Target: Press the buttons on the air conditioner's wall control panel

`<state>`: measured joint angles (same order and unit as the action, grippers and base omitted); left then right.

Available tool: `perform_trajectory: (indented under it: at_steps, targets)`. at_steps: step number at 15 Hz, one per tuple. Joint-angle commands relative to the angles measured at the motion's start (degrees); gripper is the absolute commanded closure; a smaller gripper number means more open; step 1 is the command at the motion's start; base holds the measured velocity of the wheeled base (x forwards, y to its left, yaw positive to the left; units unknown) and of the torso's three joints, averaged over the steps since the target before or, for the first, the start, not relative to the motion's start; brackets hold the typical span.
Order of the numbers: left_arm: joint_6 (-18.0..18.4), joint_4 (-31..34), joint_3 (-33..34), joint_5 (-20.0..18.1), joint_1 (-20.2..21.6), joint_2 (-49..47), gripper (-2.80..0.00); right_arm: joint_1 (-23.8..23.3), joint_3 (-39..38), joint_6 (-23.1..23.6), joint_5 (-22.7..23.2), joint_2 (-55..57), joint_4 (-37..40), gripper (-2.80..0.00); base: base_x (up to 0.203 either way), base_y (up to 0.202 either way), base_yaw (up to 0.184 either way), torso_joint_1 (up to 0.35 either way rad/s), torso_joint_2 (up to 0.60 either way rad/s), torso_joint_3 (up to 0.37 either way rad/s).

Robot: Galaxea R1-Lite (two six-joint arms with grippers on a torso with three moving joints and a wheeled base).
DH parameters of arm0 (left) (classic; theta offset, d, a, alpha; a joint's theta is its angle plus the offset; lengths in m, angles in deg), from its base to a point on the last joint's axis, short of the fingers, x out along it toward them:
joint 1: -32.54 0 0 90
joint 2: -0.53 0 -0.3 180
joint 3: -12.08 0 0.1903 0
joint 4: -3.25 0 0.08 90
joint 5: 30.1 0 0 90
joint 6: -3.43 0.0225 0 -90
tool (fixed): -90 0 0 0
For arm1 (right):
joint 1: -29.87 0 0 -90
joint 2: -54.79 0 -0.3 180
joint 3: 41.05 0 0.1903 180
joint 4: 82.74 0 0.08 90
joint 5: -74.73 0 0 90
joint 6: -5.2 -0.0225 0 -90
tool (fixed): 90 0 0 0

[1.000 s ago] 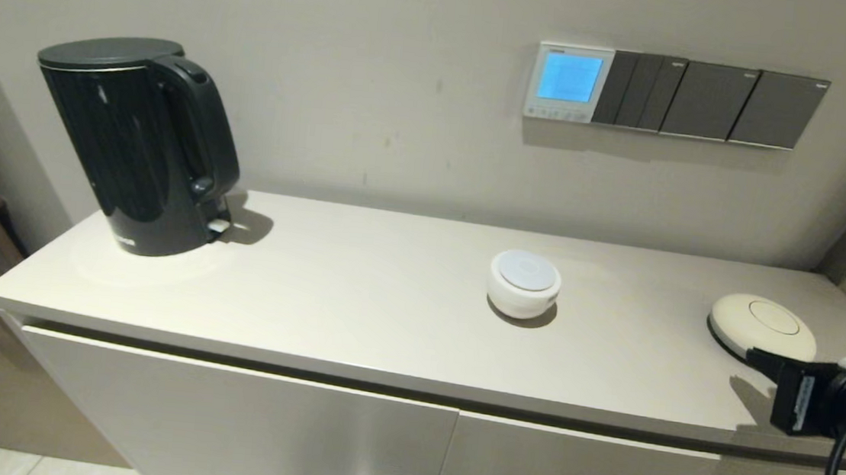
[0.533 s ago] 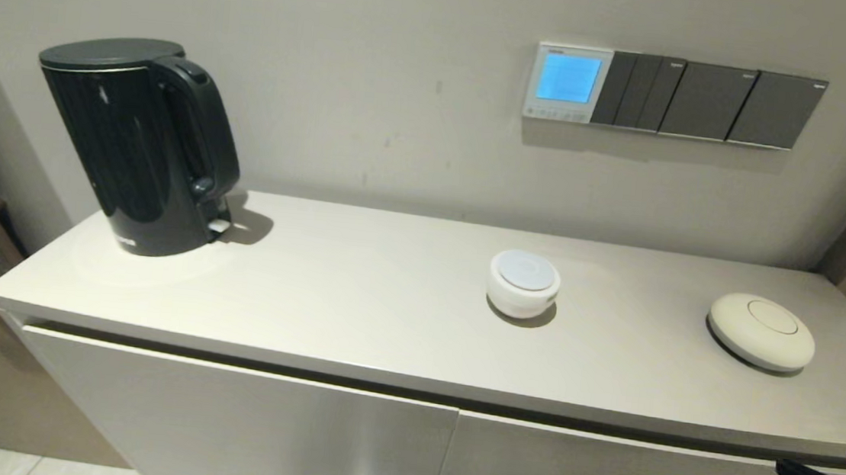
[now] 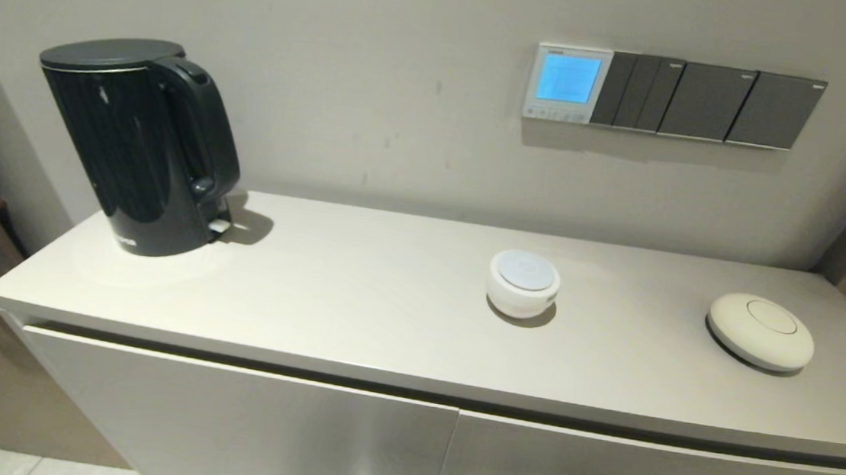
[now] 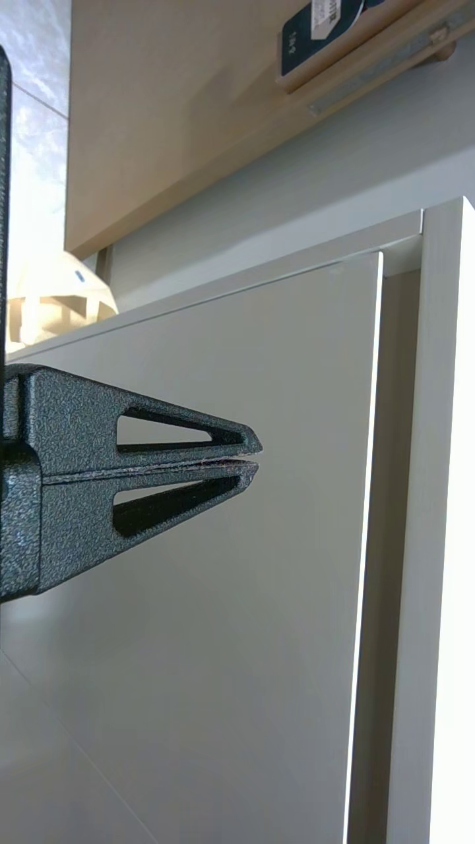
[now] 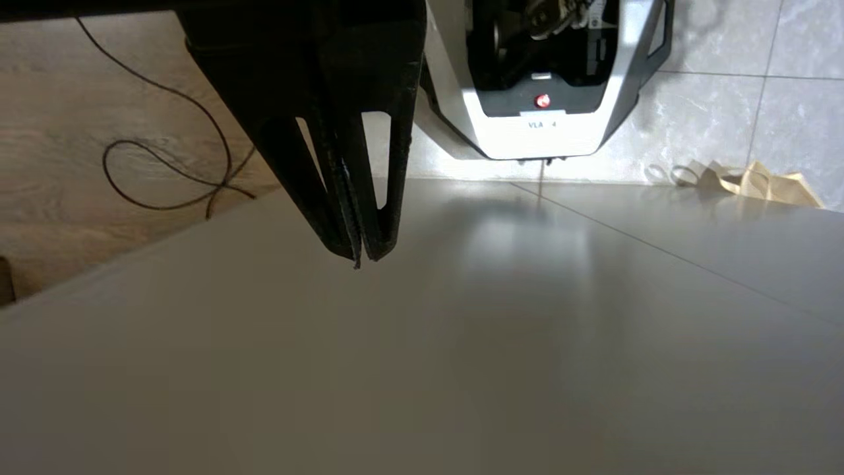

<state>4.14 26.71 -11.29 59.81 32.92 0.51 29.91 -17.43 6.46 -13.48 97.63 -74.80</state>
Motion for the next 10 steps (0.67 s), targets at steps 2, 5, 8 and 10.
perform_trajectory:
  at_steps: [2, 5, 8, 10]
  targets:
    - [0.0, -0.01, 0.0, 0.01, 0.02, 0.02, 0.0, -1.33, -0.34, 1.0, 0.72, -7.88, 6.35, 0.0, 0.0, 0.0, 0.0, 0.0, 0.0, 0.0]
    - [0.0, -0.01, 0.0, 0.03, 0.06, 0.02, 0.0, -1.38, -0.27, 1.36, 0.78, -13.38, 10.64, 0.0, 0.0, 0.0, 0.0, 0.0, 0.0, 0.0]
    - [0.0, -0.01, 0.0, 0.01, 0.05, 0.02, 0.0, -1.56, -0.25, 1.46, 0.68, -18.62, 12.66, 0.0, 0.0, 0.0, 0.0, 0.0, 0.0, 0.0]
    - [0.0, -0.01, 0.0, 0.01, -0.03, 0.02, 0.0, -1.53, -0.19, 1.53, 0.29, -21.04, 13.72, 0.0, 0.0, 0.0, 0.0, 0.0, 0.0, 0.0]
